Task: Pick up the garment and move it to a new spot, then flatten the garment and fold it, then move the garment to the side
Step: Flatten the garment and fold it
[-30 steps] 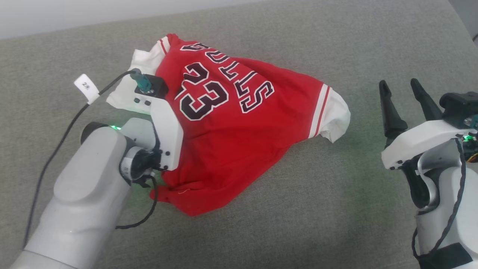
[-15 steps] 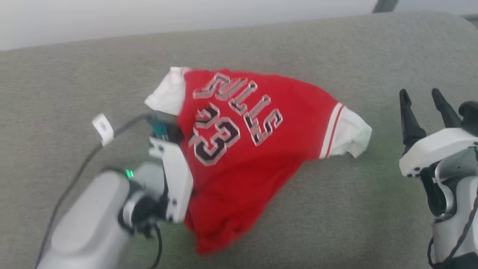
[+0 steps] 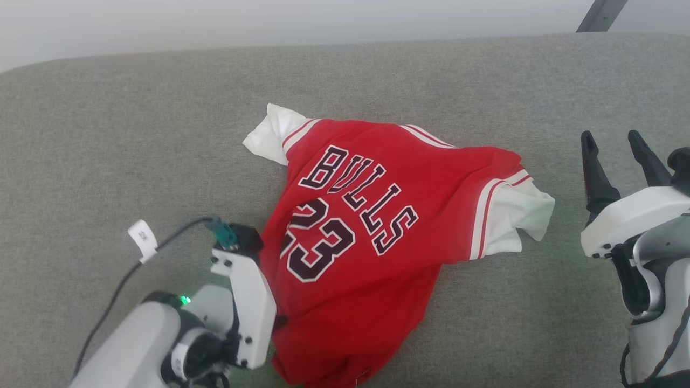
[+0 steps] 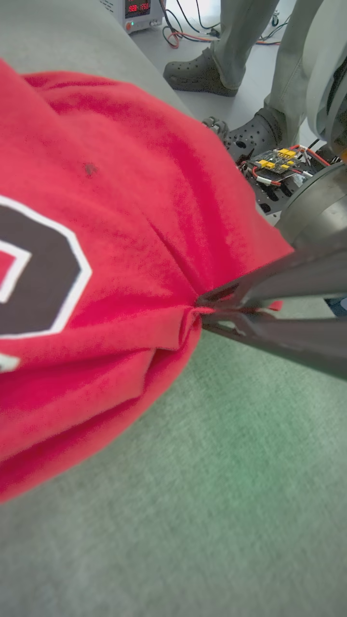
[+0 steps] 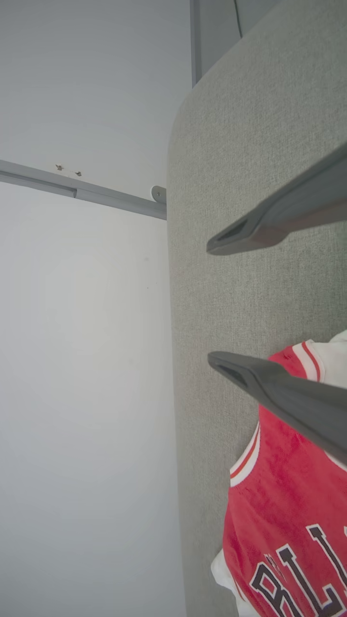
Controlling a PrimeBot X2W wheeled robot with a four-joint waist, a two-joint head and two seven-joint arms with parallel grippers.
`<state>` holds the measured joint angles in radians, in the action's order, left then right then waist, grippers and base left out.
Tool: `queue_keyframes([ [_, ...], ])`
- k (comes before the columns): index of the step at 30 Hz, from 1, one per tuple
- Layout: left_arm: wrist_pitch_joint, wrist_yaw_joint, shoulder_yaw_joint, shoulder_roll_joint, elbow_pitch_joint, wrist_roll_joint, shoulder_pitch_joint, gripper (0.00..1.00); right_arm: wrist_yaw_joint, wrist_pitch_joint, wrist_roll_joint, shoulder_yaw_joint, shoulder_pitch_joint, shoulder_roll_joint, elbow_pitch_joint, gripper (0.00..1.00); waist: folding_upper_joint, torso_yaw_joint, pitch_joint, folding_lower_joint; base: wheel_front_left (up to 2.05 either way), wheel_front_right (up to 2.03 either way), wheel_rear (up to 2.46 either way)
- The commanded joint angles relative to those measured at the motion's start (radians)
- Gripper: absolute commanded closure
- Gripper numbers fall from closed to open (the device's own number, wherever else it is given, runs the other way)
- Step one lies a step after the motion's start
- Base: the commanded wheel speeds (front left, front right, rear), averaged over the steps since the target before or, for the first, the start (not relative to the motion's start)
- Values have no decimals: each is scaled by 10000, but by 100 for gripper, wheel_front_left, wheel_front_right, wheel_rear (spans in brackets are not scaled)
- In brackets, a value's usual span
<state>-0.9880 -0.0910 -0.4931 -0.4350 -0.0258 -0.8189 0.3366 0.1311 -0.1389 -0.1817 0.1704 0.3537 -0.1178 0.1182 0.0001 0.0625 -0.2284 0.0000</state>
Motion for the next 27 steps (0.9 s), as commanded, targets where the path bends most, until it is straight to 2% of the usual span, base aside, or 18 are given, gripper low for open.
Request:
queue_keyframes([
  [1, 112, 40, 126, -10, -53, -27, 198, 0, -7, -15, 63, -6, 40, 42, -61, 0, -1, -17, -11, 0, 0, 0, 0],
  [4, 134, 72, 248, -79, 4, -6, 486, 0, -7, -36, 26, -47, 50, 44, -93, 0, -1, -28, -20, 0, 0, 0, 0],
  [9, -309, -112, 574, -283, 404, -187, 1223, 0, -7, 27, -43, -55, 94, 68, -192, 0, -1, 12, -83, 0, 0, 0, 0],
  [14, -368, -29, 681, -495, 452, 279, 2326, 0, -7, 84, -108, -42, 226, 137, -221, 0, -1, 149, -264, 0, 0, 0, 0],
  [16, -278, -85, 682, -426, 129, 472, 2736, 0, -7, 91, -94, -86, 294, 151, -179, 0, -1, 240, -348, 0, 0, 0, 0],
  [21, -14, 171, 445, -293, -1136, 871, 3548, 0, -7, 239, -183, -255, 543, 220, -21, 0, -1, 509, -554, 0, 0, 0, 0],
  [27, 304, 291, 442, 154, -2893, 722, 3955, 0, -7, 403, -214, -392, 769, 280, 147, 0, -1, 777, -742, 0, 0, 0, 0],
])
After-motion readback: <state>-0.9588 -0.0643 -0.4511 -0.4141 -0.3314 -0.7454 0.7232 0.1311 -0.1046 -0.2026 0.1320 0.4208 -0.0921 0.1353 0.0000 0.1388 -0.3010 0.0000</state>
